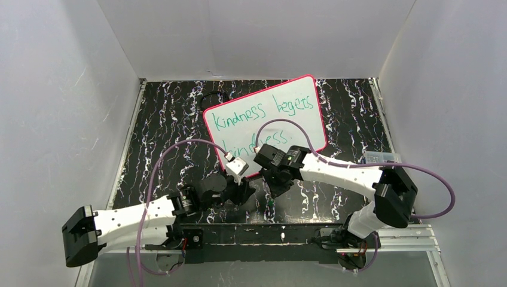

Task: Write a sentence on the whiteboard
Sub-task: Close the whiteboard marker at the center of the board, then place the whiteboard marker at the corner of the board.

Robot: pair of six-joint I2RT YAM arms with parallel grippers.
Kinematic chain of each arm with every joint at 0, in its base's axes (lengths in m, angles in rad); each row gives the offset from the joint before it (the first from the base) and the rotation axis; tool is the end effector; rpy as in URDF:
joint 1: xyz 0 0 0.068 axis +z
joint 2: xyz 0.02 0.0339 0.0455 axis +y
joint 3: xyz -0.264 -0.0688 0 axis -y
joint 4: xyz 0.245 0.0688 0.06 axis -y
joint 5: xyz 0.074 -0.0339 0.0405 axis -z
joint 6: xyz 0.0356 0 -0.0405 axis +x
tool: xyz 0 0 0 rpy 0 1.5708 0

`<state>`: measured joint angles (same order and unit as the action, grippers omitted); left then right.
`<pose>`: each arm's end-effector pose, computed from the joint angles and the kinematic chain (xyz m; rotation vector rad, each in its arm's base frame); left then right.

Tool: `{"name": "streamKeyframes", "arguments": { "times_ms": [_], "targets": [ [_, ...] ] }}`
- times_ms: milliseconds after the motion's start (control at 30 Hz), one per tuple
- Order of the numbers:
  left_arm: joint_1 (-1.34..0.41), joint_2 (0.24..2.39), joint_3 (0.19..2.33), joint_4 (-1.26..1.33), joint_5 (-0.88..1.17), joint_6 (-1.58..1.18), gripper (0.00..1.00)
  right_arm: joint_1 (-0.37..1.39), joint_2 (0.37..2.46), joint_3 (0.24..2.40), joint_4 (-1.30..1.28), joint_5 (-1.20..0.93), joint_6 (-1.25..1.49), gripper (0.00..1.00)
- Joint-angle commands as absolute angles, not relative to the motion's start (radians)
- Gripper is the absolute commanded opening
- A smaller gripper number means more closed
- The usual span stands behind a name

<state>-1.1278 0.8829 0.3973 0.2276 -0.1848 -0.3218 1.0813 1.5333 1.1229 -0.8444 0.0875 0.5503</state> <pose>0.0927 -0.1801 0.2284 0.6220 1.8056 -0.8407 0.1404 0.2569 0.2305 -0.7291 2.7570 0.2453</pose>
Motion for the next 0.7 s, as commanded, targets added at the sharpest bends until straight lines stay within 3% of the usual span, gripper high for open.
{"name": "streamKeyframes", "arguments": {
  "times_ms": [0,333,500,667],
  "targets": [
    [-1.112,0.823,0.517,-0.088,-0.268,-0.361,0.4,1.077,1.569,1.024,-0.839,0.213,0.564,0.01],
    [-0.937,0.745,0.801,-0.541,-0.202,-0.334,0.6,0.914,1.394,0.968,-0.727,0.093,0.457,0.04],
    [-0.801,0.745,0.88,-0.614,-0.112,-0.311,0.68,0.782,1.316,0.868,-0.63,-0.059,0.406,0.21],
    [-0.741,0.764,0.94,-0.638,-0.149,-0.323,0.75,0.734,1.297,0.841,-0.622,-0.028,0.39,0.52]
  ]
}}
